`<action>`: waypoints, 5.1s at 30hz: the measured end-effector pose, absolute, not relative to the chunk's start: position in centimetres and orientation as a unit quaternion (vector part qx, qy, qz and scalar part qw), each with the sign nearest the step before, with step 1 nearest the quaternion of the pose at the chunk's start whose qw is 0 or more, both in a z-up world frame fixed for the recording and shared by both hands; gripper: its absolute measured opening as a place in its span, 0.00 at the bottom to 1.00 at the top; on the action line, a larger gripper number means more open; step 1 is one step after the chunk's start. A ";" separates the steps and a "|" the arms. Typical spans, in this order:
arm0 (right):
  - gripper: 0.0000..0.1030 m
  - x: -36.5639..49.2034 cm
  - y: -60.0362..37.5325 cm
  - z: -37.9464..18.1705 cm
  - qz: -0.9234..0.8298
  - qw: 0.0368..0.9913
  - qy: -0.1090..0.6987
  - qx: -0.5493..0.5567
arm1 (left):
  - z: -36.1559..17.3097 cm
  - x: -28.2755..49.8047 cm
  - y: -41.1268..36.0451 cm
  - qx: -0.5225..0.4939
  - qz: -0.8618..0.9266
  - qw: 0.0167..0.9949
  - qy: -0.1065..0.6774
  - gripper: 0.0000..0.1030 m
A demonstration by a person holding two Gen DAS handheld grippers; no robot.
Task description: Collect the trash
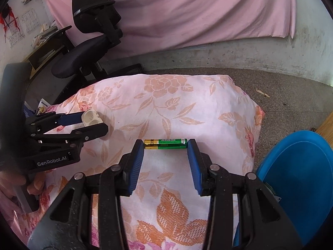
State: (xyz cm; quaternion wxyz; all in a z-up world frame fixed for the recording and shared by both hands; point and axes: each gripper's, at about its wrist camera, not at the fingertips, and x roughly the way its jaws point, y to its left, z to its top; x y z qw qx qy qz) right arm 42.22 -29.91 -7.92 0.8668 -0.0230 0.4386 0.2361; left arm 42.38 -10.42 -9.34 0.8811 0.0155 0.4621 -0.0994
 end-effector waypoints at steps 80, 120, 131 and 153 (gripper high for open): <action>0.69 33.0 -51.7 -2.8 -0.031 0.962 0.249 0.105 | -0.2 34.3 -32.7 0.068 -0.302 0.901 0.304 0.51; 1.00 30.5 -47.4 -0.9 -0.003 0.978 0.193 0.082 | 3.3 28.9 -16.5 -0.041 -0.139 0.965 0.217 0.98; 1.00 26.2 -44.0 0.6 0.011 0.987 0.135 0.084 | 3.9 23.5 -12.8 -0.044 -0.103 0.975 0.192 0.98; 1.00 12.6 -37.0 0.4 0.025 0.997 0.068 0.042 | 2.1 12.7 -6.7 -0.039 -0.044 0.982 0.178 0.98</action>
